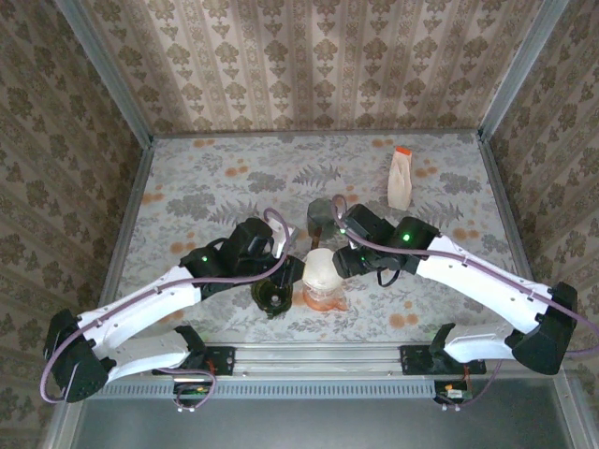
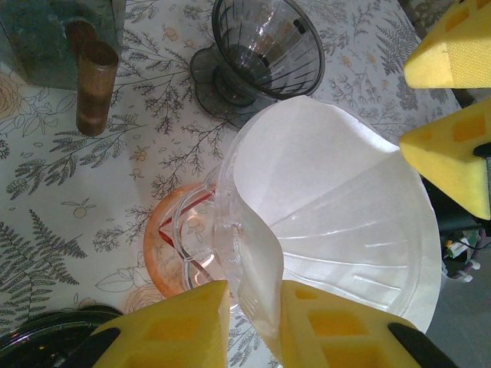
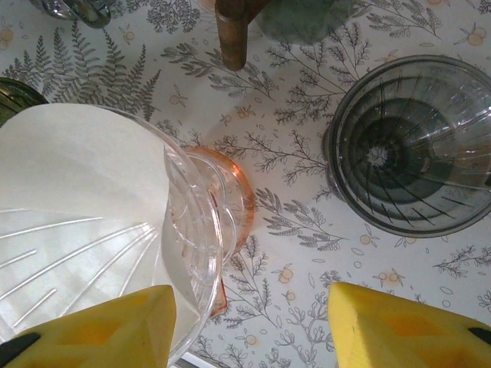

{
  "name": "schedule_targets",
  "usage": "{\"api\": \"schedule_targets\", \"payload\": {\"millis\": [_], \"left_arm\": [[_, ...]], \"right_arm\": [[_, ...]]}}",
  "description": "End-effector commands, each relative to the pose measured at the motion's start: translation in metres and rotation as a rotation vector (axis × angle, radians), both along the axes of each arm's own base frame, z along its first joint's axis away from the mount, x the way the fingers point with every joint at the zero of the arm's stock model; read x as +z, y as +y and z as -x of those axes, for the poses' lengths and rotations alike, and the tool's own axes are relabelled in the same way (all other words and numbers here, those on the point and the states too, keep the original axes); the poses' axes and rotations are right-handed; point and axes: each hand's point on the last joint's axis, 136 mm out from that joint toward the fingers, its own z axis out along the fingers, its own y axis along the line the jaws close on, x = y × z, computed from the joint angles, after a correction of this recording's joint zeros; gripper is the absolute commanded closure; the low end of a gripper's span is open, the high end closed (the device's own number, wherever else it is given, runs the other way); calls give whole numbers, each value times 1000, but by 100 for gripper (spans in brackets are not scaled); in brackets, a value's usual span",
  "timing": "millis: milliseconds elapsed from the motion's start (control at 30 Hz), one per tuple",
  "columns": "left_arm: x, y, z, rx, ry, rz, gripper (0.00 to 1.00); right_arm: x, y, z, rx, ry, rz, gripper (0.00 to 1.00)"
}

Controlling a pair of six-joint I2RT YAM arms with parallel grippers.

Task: Place the coffee filter in the dripper

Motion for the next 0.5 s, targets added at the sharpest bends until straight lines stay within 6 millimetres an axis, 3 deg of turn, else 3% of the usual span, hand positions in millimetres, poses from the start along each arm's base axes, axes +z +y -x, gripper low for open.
{"api": "schedule_targets", "payload": {"millis": [0,267,467], "left_arm": [[-7,-1,4,-3,22,-6,77],[-7,-1,4,-1,22,-4,77],[-4,-1,4,-2,17,0,74]], "right_arm": [[-10,-7,1,-15,16,38,48],[-15,-8,1,-16,24,56,55],[2,1,2,1,-8,-24,35]]}}
